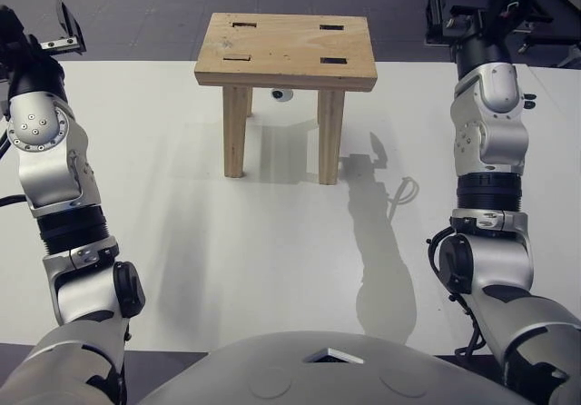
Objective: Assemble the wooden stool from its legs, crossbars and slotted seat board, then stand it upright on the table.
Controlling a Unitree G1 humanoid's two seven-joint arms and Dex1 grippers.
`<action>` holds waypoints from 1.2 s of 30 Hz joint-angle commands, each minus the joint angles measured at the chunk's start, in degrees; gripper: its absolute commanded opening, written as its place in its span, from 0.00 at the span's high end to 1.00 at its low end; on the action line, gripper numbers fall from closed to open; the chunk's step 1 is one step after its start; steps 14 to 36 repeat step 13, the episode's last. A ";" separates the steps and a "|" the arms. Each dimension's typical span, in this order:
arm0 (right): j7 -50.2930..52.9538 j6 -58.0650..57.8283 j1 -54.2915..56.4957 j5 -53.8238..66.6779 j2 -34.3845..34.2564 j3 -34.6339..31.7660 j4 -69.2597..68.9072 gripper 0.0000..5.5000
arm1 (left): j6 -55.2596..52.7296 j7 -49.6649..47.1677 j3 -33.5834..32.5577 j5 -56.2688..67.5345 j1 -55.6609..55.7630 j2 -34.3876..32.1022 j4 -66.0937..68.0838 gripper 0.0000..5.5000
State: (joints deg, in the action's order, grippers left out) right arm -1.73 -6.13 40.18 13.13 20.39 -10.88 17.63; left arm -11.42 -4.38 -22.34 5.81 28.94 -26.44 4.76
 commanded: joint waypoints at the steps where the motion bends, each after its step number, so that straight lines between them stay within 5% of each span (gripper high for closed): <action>1: -0.34 0.24 -0.25 -0.79 -0.69 -0.57 -0.04 0.02 | -0.32 0.64 0.15 -0.21 -0.55 -0.30 -0.22 0.02; 36: -0.62 1.27 0.94 -2.52 -1.23 -1.13 1.61 0.02 | -0.43 0.32 0.08 -0.39 0.64 -0.29 0.89 0.02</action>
